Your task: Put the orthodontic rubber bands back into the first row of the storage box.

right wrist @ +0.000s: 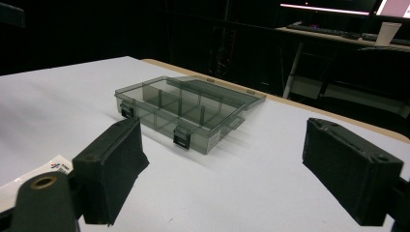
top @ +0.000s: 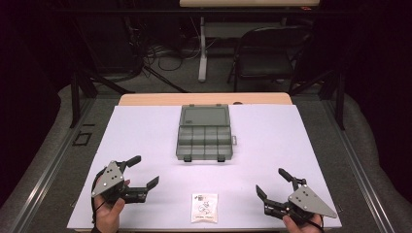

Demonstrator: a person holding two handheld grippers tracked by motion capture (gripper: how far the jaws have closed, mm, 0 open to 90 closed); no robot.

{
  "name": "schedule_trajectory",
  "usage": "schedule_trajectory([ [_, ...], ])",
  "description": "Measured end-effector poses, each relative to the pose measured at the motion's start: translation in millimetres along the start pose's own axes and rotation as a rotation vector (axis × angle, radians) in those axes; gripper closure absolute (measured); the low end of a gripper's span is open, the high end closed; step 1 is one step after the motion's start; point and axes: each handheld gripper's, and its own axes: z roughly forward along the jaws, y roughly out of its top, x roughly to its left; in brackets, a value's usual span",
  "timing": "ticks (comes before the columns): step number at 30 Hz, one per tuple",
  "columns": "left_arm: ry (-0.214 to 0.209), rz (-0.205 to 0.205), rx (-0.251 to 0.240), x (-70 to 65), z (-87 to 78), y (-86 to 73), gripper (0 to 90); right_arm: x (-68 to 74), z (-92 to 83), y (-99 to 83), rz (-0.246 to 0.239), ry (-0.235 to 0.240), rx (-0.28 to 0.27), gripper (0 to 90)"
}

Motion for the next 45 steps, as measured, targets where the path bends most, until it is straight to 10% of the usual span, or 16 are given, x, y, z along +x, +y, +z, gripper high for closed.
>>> schedule_trajectory([
  [22, -0.012, -0.107, 0.035, 1.4, 3.5, 23.2, 13.6, -1.9, -3.6, 1.0, 0.007, -0.033, -0.012, 14.1],
  [45, -0.077, -0.140, 0.151, 2.1, 55.8, 46.7, 13.6, -0.8, -2.2, 0.8, 0.005, -0.019, -0.007, 14.1],
])
